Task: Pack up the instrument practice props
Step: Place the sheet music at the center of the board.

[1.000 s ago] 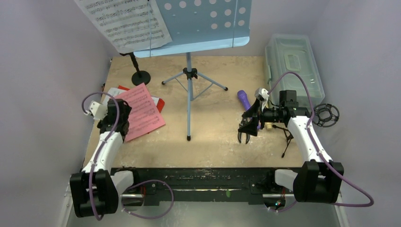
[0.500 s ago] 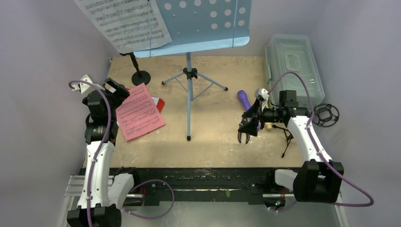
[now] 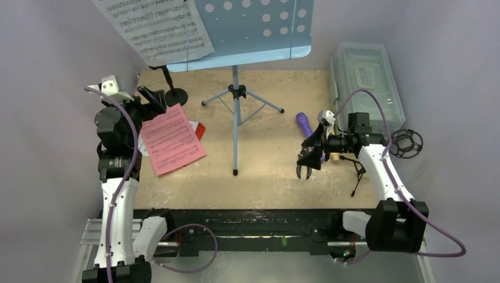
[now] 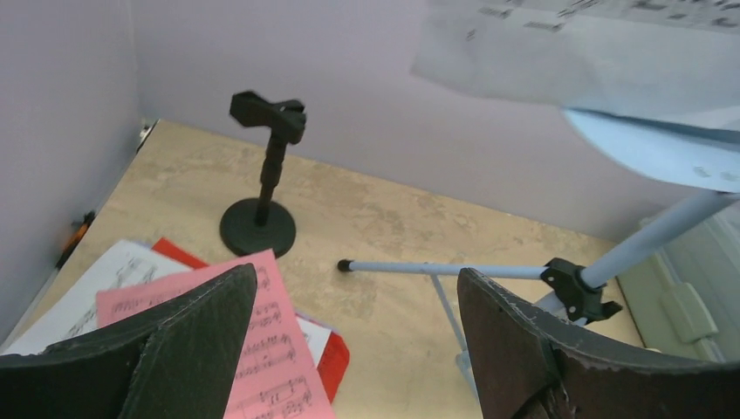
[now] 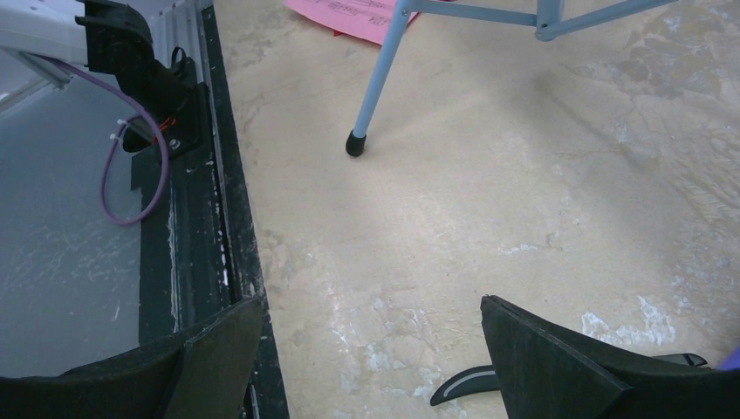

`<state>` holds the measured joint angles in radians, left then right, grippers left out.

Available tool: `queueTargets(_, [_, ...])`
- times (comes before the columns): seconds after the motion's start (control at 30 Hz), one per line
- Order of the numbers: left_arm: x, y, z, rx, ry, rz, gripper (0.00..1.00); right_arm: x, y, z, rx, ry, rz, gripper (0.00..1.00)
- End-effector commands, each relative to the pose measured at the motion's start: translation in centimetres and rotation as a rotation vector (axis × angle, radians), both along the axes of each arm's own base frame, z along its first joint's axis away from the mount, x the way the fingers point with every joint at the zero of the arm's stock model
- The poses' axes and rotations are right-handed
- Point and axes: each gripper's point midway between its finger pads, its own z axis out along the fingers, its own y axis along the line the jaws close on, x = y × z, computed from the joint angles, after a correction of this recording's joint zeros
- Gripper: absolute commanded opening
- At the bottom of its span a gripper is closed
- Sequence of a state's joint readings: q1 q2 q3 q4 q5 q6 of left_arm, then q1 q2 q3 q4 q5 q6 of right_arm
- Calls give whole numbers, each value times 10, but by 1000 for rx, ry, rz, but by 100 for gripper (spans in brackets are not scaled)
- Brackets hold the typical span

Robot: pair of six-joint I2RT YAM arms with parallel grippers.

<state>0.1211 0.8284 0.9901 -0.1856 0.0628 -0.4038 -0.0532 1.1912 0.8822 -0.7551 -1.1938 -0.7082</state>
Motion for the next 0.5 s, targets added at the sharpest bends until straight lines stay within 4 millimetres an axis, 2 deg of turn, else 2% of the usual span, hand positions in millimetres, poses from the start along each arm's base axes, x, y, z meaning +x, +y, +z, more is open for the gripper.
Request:
queueTargets(0.0, [-6, -24, 63, 80, -215, -134, 85, 6, 0, 9, -7, -46, 10, 99])
queueTargets(0.17, [-8, -26, 99, 123, -358, -141, 86, 6, 0, 9, -7, -46, 10, 99])
queueTargets(0.3, [-6, -31, 117, 137, -445, -170, 87, 6, 0, 8, -7, -43, 12, 99])
queueTargets(0.47, [-10, -41, 139, 61, -543, -223, 90, 5, 0, 8, -8, -42, 13, 99])
